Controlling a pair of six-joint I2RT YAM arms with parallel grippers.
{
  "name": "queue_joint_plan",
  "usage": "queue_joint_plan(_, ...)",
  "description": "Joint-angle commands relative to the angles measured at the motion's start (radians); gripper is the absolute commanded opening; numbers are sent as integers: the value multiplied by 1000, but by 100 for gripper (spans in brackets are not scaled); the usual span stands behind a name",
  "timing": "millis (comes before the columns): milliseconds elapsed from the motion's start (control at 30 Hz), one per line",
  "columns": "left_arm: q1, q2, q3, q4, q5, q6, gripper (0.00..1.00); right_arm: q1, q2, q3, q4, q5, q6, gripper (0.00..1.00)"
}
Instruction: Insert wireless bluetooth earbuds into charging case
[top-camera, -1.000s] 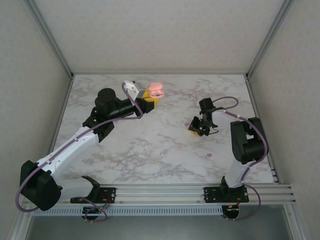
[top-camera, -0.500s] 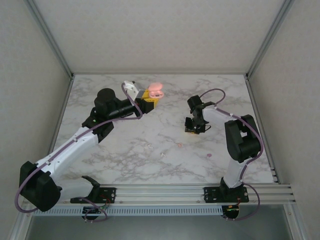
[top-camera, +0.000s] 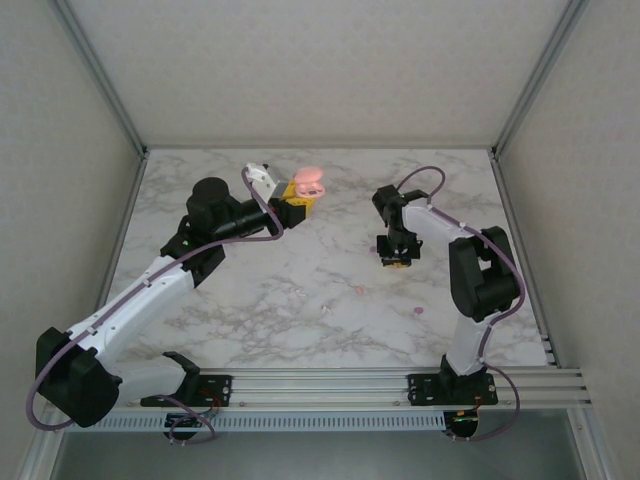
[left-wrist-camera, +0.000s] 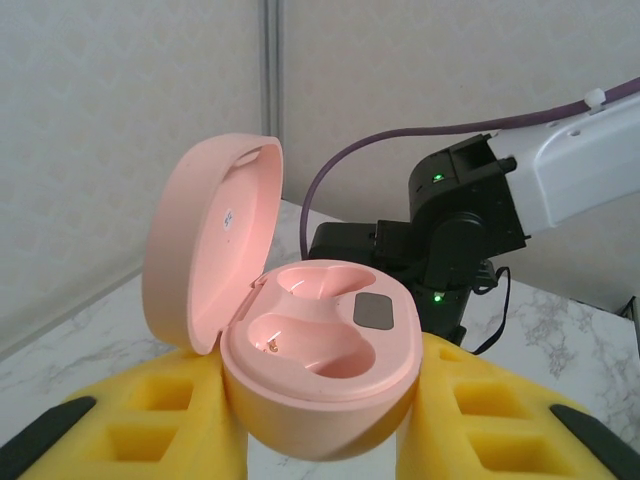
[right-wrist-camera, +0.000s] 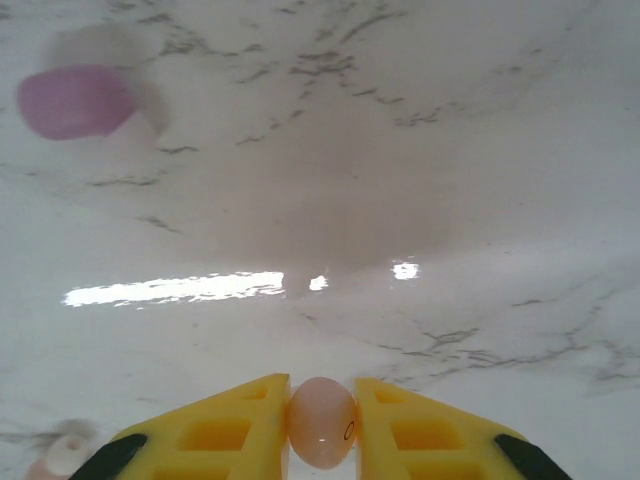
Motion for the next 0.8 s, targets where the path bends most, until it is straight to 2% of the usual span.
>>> queue_joint_plan(0, -6, -28, 23, 14, -16, 14, 19, 24, 61, 40, -105, 98, -3, 22)
queue_joint_plan(333, -6, -39, 21, 15, -30, 16, 19, 85, 166, 97, -152, 140, -21, 22)
queue_joint_plan(767, -7, -43, 9, 17, -28, 18, 19, 119, 177, 128, -117, 34, -12, 31)
